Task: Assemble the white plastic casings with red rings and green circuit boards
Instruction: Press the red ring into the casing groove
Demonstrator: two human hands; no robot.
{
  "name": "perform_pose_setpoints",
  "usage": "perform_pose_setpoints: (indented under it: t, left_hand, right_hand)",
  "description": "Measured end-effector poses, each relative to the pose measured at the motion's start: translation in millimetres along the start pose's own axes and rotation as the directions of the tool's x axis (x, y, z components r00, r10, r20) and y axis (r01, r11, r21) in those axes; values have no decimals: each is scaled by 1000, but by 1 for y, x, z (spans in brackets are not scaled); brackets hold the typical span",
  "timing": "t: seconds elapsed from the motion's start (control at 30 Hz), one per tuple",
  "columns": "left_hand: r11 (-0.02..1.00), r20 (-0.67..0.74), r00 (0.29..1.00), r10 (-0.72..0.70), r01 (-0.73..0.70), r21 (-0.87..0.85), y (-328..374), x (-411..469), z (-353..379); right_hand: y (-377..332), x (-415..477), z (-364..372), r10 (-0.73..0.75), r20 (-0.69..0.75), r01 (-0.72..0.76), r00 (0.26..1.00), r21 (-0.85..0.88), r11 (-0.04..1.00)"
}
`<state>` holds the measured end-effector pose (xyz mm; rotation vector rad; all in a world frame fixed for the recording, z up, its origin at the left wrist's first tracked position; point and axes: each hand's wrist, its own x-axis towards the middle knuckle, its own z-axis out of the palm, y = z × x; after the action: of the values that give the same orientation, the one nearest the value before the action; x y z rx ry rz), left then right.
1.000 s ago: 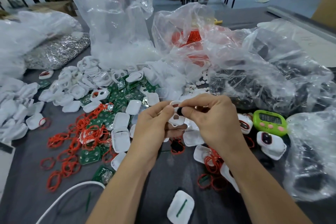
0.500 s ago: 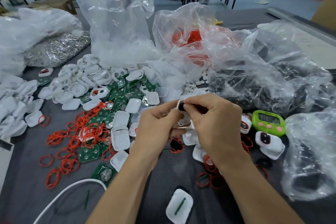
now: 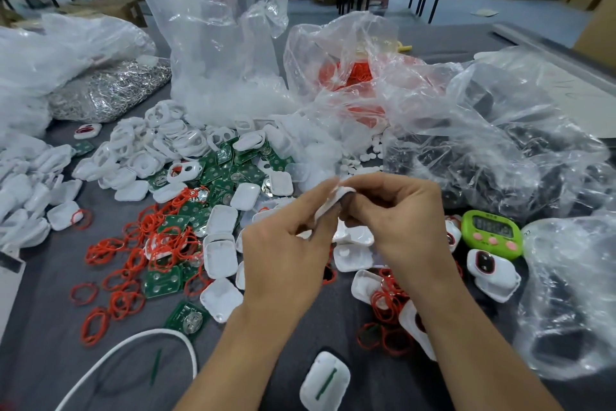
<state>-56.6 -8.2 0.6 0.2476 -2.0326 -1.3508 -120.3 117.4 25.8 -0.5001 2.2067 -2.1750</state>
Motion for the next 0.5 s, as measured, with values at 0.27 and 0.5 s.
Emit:
perform_pose_setpoints:
  t: [0.27, 0.5]
  left_hand:
    - [821, -249, 817, 519, -396, 412, 4, -8, 2]
    - [778, -286, 755, 590, -437, 451, 18, -11, 3]
  right_hand:
    - [-3, -3, 7, -86, 5, 83, 996, 232, 969]
    - [-8, -4, 6, -79, 96, 30, 992, 438, 899]
